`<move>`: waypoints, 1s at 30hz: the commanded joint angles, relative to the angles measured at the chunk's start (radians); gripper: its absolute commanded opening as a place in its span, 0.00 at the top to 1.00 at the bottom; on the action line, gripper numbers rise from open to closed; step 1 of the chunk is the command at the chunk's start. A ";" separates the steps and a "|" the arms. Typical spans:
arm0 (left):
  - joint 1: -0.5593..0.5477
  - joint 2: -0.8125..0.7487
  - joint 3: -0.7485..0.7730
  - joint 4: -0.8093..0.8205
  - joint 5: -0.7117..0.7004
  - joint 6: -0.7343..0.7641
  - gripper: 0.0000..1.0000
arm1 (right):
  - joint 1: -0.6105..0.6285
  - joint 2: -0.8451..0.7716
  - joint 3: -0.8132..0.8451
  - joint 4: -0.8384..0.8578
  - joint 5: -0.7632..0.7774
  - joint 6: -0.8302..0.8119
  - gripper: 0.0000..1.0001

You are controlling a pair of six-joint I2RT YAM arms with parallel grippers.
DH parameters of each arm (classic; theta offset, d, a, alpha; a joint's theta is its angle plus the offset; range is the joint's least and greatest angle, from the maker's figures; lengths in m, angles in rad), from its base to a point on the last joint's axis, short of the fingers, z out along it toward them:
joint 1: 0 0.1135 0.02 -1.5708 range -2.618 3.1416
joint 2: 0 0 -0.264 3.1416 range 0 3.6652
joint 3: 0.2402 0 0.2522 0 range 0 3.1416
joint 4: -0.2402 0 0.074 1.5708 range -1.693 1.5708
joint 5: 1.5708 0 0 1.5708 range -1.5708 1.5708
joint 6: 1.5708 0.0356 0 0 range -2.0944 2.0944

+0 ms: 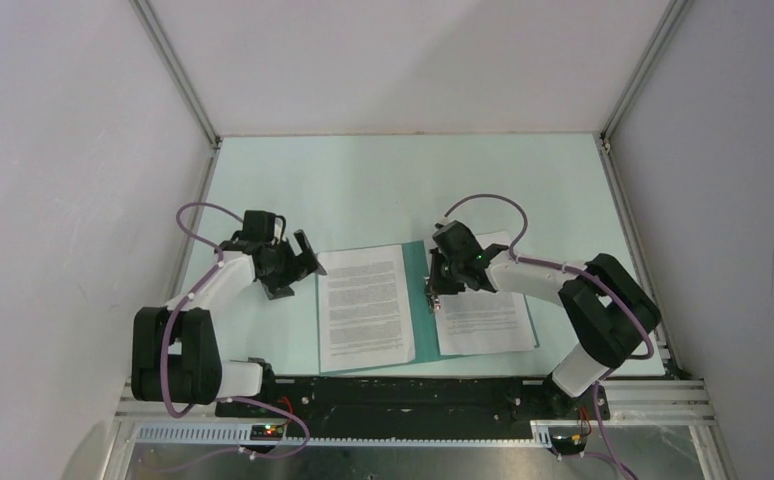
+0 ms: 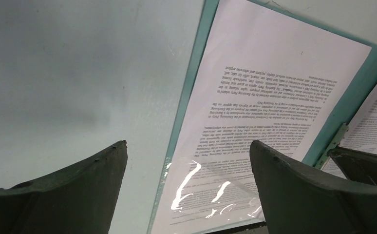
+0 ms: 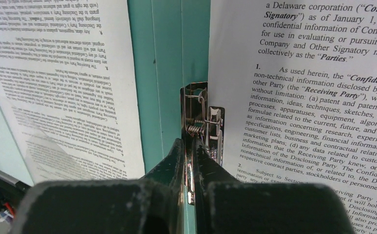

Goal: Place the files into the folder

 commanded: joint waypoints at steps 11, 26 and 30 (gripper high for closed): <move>0.007 -0.011 -0.037 0.039 0.185 0.065 0.00 | -0.081 -0.204 0.038 -0.079 -0.147 -0.044 1.00; 0.004 -0.021 -0.084 0.136 0.296 0.049 0.00 | -0.119 -0.302 0.083 -0.149 -0.188 -0.028 1.00; -0.011 -0.022 -0.094 0.175 0.310 0.028 0.00 | -0.130 -0.315 0.106 -0.165 -0.203 -0.028 1.00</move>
